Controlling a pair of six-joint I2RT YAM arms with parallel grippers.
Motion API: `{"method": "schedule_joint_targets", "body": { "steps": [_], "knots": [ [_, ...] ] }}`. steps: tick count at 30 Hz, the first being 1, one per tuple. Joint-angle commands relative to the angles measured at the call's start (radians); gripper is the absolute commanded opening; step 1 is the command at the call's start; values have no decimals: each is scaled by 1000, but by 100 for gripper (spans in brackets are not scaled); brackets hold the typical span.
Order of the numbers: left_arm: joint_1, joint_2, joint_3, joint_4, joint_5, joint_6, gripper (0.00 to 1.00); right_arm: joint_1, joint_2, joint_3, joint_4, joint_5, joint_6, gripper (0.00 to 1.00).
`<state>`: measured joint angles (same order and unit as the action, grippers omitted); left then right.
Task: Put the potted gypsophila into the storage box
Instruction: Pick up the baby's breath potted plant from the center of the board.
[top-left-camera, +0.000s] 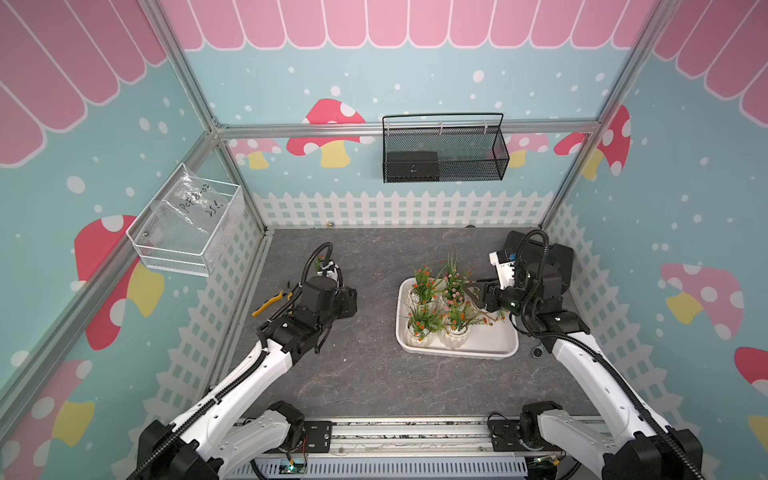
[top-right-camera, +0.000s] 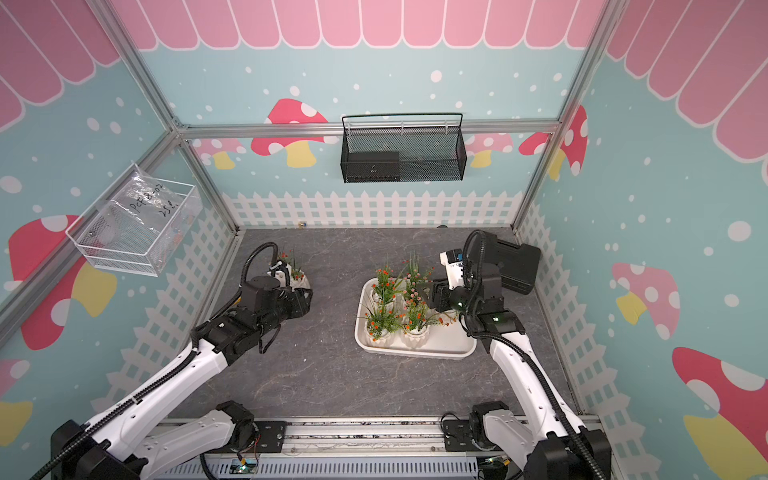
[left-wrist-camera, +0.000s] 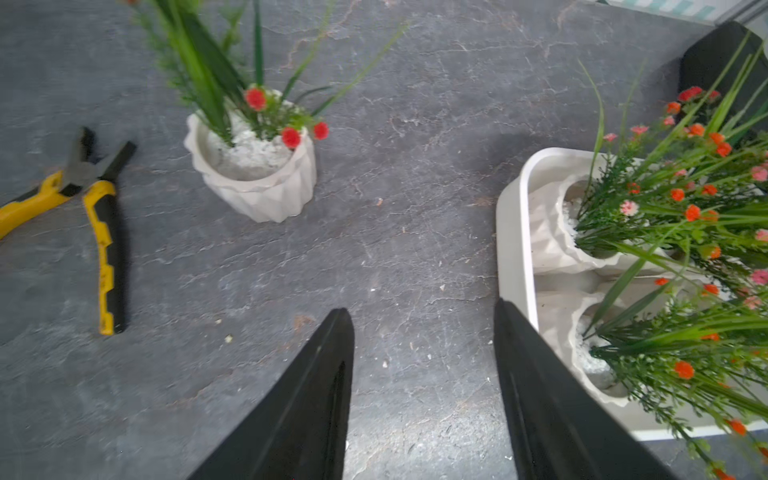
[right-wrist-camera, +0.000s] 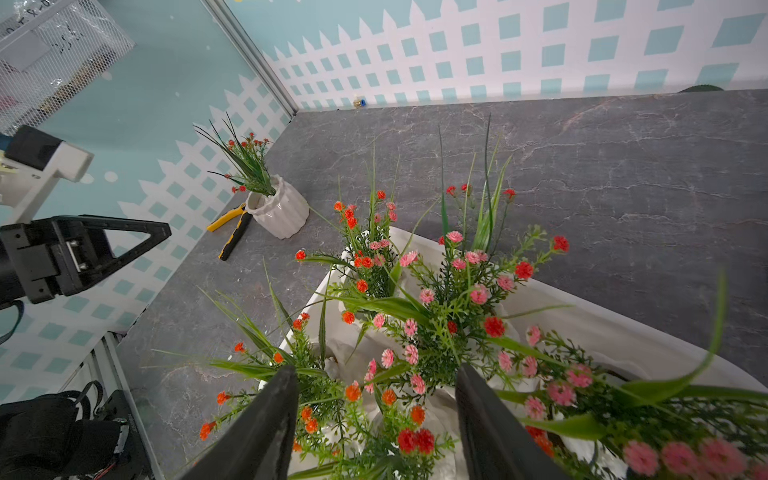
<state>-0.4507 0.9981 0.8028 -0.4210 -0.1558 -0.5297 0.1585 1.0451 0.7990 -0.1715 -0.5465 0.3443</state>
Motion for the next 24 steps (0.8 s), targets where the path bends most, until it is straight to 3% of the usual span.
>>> {"method": "schedule_joint_targets", "body": {
  "steps": [1,10,24],
  "knots": [
    [35,-58,-25,-125,-56,-43,56,17,24,40,13,20,-23,62],
    [240,-194,-118,-171,17,-52,57,47,91,72,20,30,-19,62],
    [303,-168,-179,-78,-14,-61,57,59,105,90,-2,57,-26,62]
  ]
}}
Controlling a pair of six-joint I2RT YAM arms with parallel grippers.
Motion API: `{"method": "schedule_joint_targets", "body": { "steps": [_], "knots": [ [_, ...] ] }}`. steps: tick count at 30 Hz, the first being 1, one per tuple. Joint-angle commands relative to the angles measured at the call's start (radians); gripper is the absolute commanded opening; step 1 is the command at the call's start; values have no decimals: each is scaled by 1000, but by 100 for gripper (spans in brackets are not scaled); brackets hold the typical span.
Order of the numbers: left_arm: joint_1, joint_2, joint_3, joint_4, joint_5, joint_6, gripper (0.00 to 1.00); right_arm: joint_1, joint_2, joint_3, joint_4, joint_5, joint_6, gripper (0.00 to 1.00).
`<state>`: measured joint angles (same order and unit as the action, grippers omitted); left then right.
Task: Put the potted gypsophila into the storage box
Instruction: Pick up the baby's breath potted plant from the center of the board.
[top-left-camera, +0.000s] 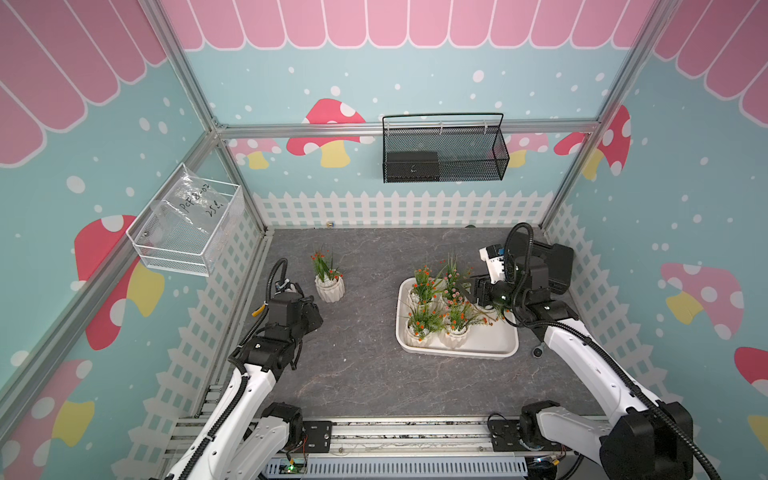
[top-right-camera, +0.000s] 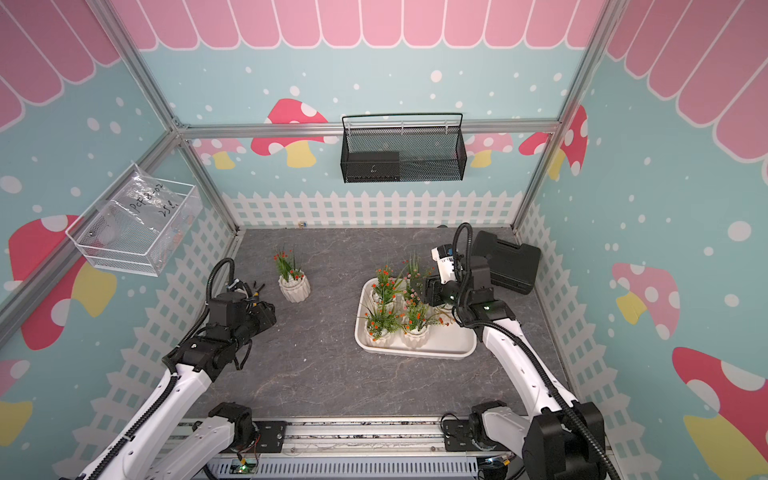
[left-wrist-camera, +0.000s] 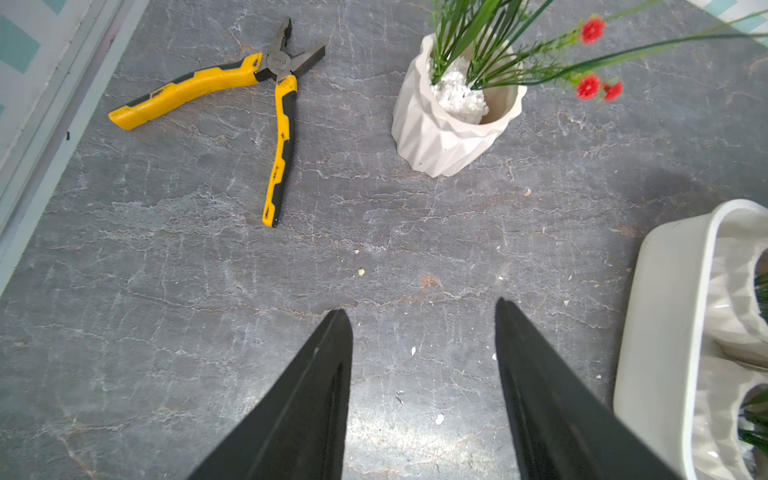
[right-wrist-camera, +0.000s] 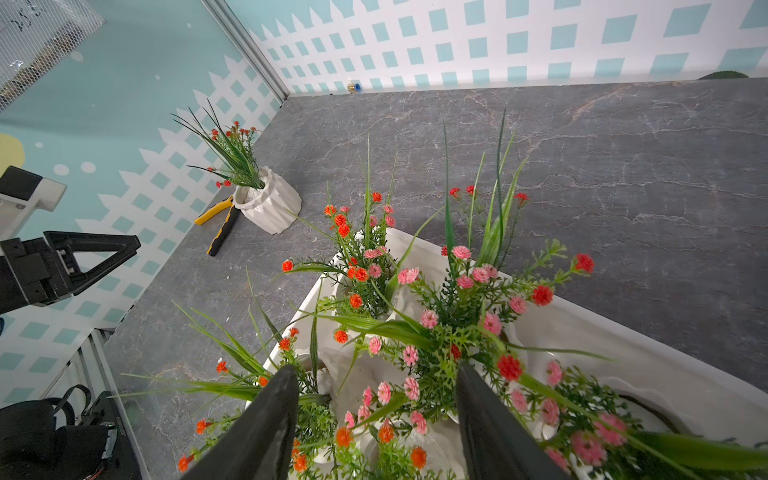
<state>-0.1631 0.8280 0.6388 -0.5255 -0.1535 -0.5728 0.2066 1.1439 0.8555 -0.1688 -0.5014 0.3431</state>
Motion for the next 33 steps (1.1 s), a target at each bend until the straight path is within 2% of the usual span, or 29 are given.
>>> {"method": "schedule_joint_targets", "body": {
  "steps": [1,9,12,18,26,33],
  "knots": [
    [25,2,-19,30,-23,-16,57,10,5,34,-7,15,-26,62],
    [162,-56,-78,85,38,-44,57,10,5,34,-3,10,-29,62],
    [191,-28,-91,148,93,-40,55,11,7,30,-4,10,-33,62],
    [193,226,-14,329,282,-21,51,10,26,32,-10,-13,-52,62],
    [193,475,137,332,265,32,48,26,11,35,9,-47,-93,62],
    [192,588,181,363,286,45,44,36,-10,35,8,-45,-93,62]
  ]
}}
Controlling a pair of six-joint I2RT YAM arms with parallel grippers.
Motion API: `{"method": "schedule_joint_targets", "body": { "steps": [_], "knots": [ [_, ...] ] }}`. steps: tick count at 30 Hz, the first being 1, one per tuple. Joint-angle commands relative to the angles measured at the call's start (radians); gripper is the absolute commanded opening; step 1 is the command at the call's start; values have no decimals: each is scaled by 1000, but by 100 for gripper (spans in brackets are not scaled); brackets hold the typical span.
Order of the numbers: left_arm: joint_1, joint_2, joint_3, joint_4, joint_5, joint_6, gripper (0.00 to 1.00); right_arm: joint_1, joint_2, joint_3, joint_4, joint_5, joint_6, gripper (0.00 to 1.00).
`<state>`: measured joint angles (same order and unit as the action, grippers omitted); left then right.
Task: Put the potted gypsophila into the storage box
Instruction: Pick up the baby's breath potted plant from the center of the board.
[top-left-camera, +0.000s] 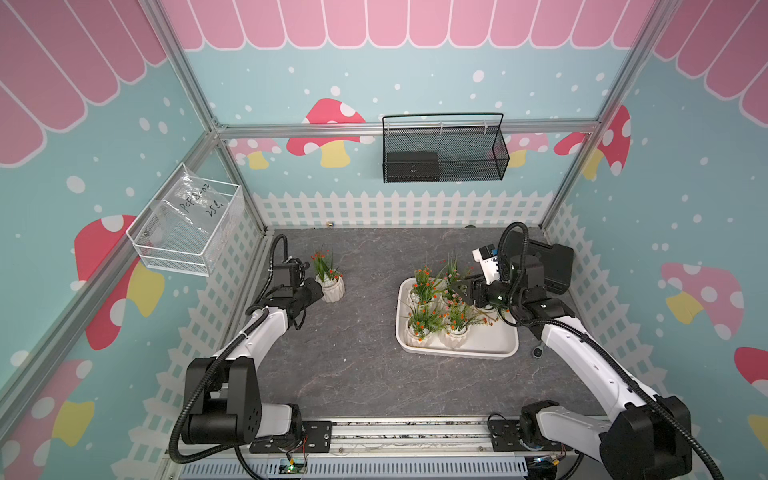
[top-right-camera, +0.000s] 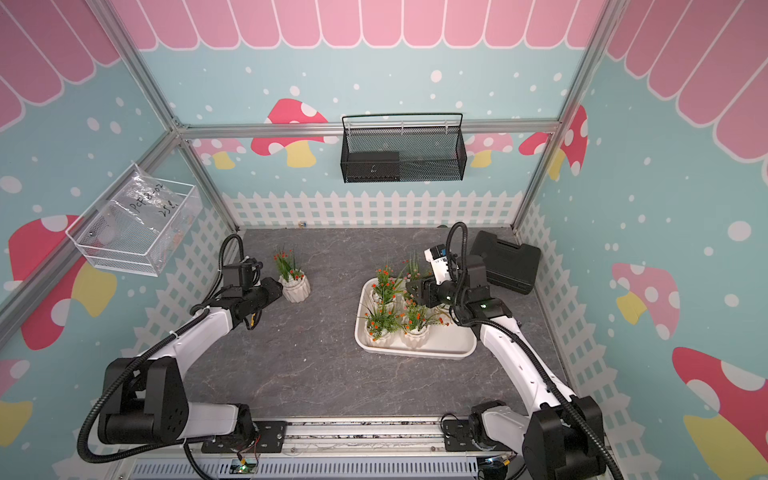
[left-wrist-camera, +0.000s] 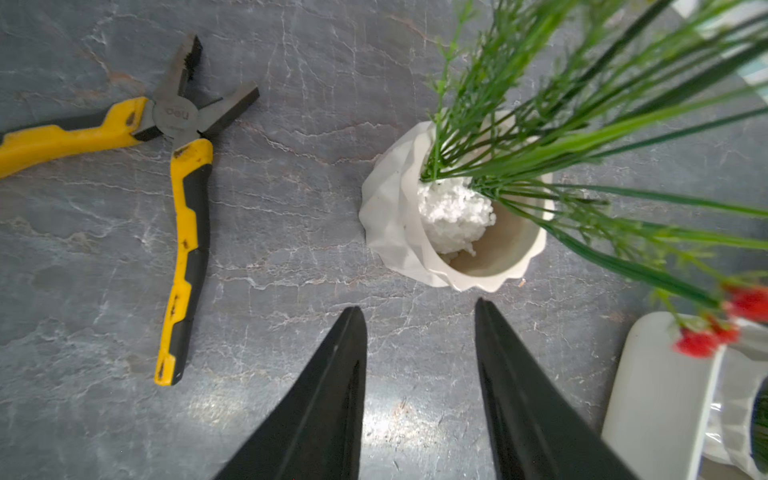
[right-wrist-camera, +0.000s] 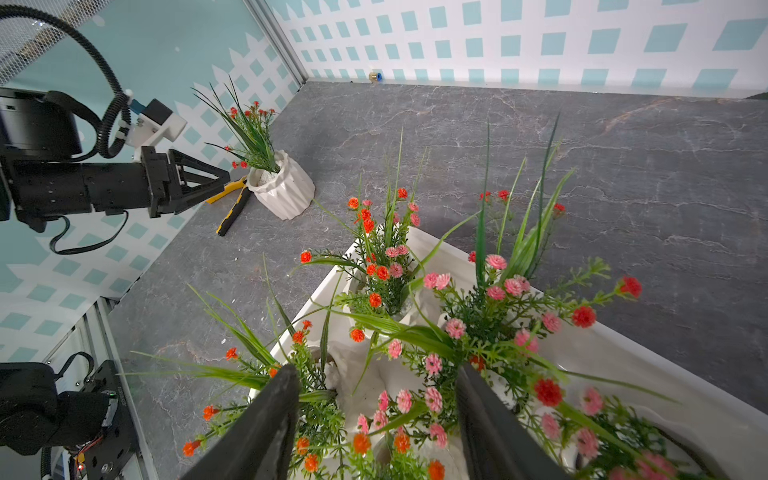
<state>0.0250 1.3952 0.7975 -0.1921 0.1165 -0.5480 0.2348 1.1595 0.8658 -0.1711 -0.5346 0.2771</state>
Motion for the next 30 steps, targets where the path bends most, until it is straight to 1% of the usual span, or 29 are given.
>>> {"method": "schedule_joint_targets", "body": {
  "steps": [1,10,15,18,24,30],
  "knots": [
    [6,33,28,36,20,23,43,8,-29,24,3,-5,-31,62],
    [6,123,64,80,34,37,42,8,-30,0,-2,20,-42,62],
    [5,137,85,82,2,34,42,8,-29,-1,-4,36,-46,62],
    [6,172,111,70,-3,39,41,8,-33,-5,-5,39,-47,62],
    [4,261,163,42,26,52,38,8,-58,-23,-8,58,-46,62],
    [-12,296,190,17,12,68,35,8,-62,-28,-7,61,-42,62]
  ]
}}
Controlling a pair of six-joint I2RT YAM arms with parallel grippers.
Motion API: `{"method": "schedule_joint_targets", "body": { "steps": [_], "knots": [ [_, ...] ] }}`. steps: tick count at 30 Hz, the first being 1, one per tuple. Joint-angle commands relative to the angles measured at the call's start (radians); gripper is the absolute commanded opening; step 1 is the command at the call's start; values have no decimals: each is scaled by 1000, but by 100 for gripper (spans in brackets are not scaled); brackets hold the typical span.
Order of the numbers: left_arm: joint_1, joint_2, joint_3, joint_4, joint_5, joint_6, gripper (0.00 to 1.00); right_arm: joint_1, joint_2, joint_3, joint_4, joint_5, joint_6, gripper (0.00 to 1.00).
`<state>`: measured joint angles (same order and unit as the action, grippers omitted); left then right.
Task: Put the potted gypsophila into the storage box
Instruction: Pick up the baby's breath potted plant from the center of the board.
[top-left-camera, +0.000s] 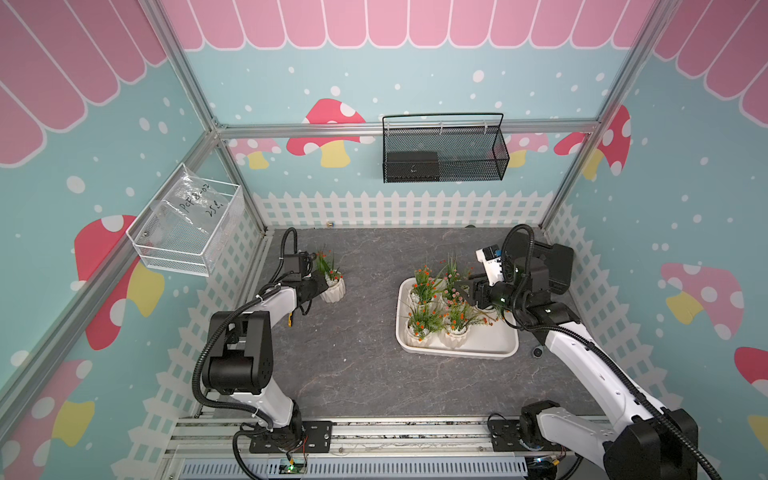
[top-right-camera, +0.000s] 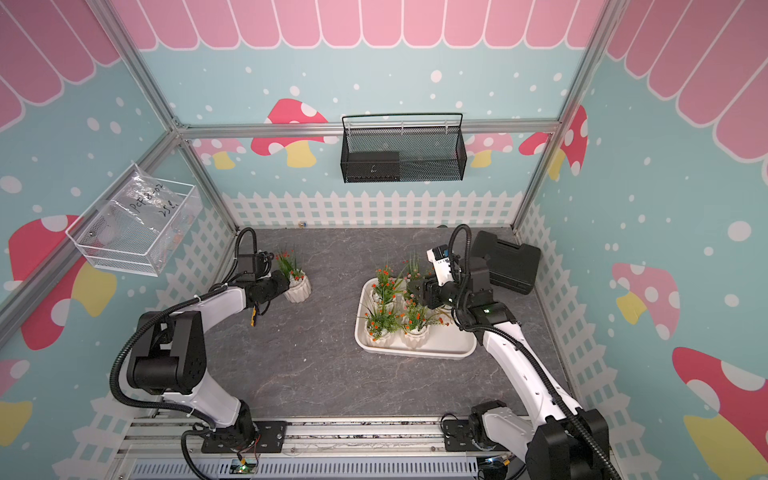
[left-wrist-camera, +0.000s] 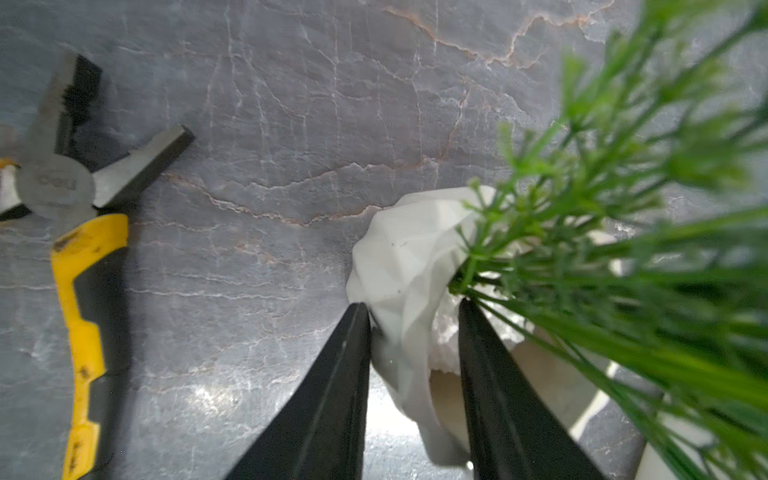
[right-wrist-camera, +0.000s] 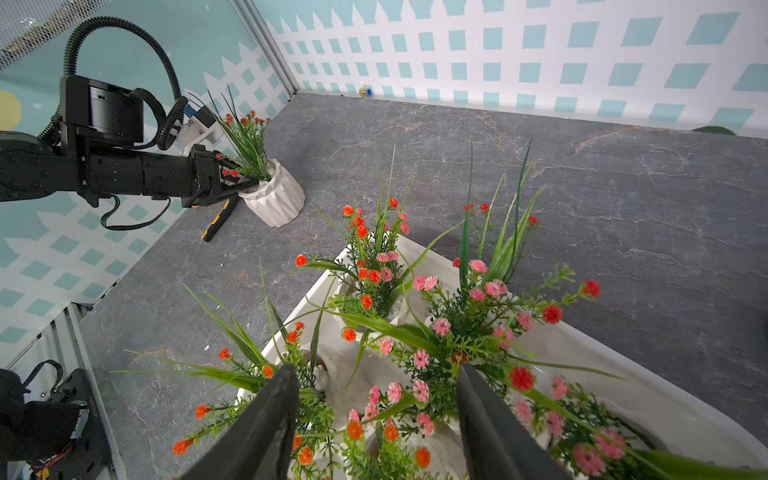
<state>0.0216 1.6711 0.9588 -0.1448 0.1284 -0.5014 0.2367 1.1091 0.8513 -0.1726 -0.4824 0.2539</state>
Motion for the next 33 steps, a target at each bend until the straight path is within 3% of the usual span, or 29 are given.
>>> {"method": "schedule_joint_targets", "body": {
  "steps": [1,17,26,33],
  "knots": [
    [-8,24,34,-37,0,25,32,6,-10,-12,-7,7,-18,62],
    [-20,10,53,-95,4,82,0,6,-6,-14,-10,29,1,63],
    [-35,-32,68,-122,28,99,0,4,-11,-6,-50,59,35,65],
    [-97,-100,79,-147,69,145,0,0,-18,-17,-86,71,72,67]
  ]
}}
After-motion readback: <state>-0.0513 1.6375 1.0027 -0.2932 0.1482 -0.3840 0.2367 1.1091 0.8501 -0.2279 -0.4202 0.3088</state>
